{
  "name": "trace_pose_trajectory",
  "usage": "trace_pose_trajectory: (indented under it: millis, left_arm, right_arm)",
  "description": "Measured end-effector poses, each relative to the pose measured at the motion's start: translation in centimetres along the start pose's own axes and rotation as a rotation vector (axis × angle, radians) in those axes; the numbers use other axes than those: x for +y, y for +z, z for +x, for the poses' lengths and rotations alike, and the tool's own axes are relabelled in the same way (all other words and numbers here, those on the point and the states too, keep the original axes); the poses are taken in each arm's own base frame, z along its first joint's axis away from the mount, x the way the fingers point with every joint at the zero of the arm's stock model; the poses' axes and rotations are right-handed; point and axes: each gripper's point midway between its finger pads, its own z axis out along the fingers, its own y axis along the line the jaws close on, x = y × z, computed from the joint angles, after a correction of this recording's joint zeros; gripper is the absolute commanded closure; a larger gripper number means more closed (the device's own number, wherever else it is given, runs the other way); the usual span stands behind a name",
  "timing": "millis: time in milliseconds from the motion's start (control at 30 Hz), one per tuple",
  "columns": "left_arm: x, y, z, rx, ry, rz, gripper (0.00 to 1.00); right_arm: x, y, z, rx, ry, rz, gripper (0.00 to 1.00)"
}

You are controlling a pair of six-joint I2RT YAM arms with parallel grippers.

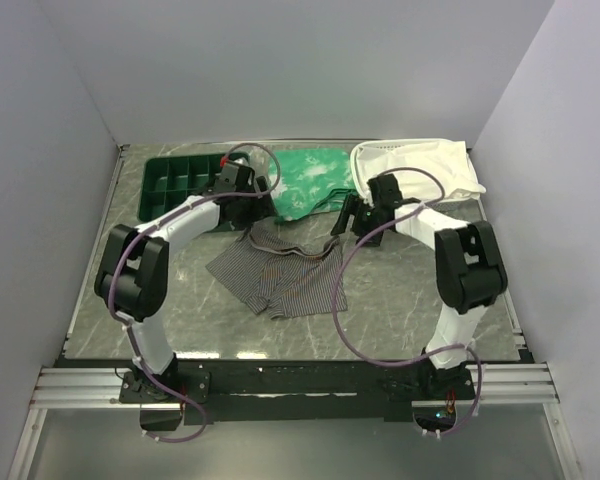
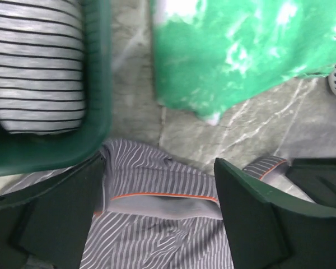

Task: Roll the underwear
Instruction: Flatten out the underwear at the center of the board.

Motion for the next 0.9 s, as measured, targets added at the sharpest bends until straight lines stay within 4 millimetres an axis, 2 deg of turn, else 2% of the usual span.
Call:
trace_pose_trajectory:
  millis: [67,133,233,300,333,400,433,533,567,667,900]
  left_arm:
    - [0.4,-0.4,-0.3,-0.007,-0.002,-0.01,0.12]
    - [0.9,-1.2,-0.3,-0.012,-0.002,-0.015,0.11]
    - [1.4,-3.2,-0.2,-0.03,0.0,-0.014,0.11]
    - [1.3,-4.8,0.0,-0.041,0.002,0.005,0.11]
    - [1.1,-5.6,0.0,-0.049,0.003,0.018,0.11]
    - [0.9,-7.0,0.4,-0.06,0.005,0.048,0.1]
    - [1.0,-7.7,0.7,-0.063,0.006,0.059,0.1]
    - [1.9,-8.8,2.1,-0.061,0.007,0.063,0.09]
    - [2.6,-9.0,2.9,-0.052,0.006,0.055,0.1]
    - [4.3,-8.8,5.0,-0.023,0.003,0.03,0.13]
    - [8.1,-7.2,9.8,0.039,-0.02,-0.02,0.31]
  right_arm:
    - [-0.1,-1.4,-0.4,-0.049,-0.006,0.011,0.11]
    - [0.7,-3.6,-0.5,-0.103,-0.023,-0.014,0.11]
    - [2.8,-6.8,-0.4,-0.173,-0.064,-0.089,0.15]
    - [4.5,-8.1,0.5,-0.187,-0.103,-0.148,0.19]
    - [5.4,-8.3,1.4,-0.177,-0.127,-0.173,0.26]
    - [7.2,-7.9,3.9,-0.126,-0.174,-0.215,0.41]
    - [8.0,-7.5,5.3,-0.096,-0.193,-0.234,0.55]
    - [10.1,-6.2,10.2,0.026,-0.227,-0.29,0.77]
    - [10.5,-5.7,11.5,0.063,-0.226,-0.298,0.8]
    - [10.6,-4.6,13.5,0.124,-0.204,-0.289,0.9]
    - [9.9,-2.2,16.3,0.187,-0.163,-0.216,0.95]
